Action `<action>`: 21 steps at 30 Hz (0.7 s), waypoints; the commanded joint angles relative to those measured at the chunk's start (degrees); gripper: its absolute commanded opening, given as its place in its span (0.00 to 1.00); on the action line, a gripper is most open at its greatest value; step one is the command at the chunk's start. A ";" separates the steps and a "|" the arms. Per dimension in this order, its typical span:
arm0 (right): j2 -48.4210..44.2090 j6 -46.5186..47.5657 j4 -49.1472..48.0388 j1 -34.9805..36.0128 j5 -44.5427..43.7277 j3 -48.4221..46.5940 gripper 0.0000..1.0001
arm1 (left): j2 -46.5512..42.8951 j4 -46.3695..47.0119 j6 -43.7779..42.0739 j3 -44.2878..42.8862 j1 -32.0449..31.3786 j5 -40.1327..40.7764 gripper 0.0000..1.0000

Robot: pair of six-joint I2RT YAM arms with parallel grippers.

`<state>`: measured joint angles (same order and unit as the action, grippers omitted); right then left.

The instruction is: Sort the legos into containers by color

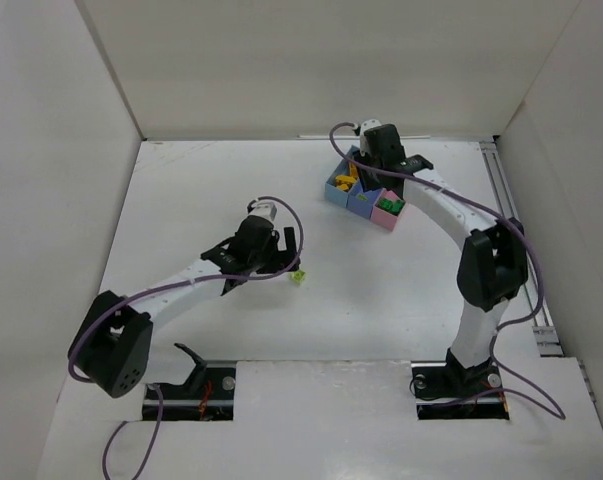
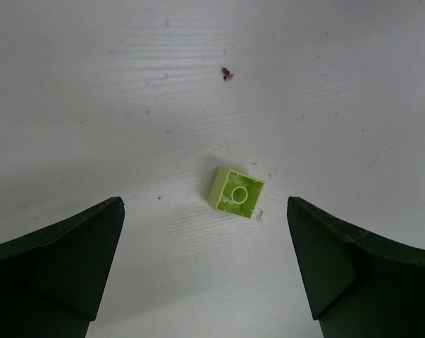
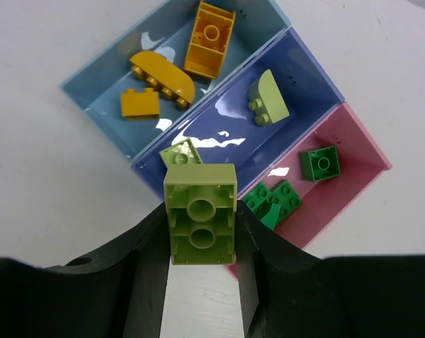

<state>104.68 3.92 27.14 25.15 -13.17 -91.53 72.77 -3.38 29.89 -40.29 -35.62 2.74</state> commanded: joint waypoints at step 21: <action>-7.02 2.23 -2.96 -4.32 7.45 4.76 0.75 | 17.57 0.56 -10.82 -12.08 -4.99 0.16 0.91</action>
<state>104.33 7.49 28.40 21.58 -8.16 -88.95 89.01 -1.74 20.32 -49.52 -40.77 0.82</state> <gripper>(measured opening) 0.753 0.921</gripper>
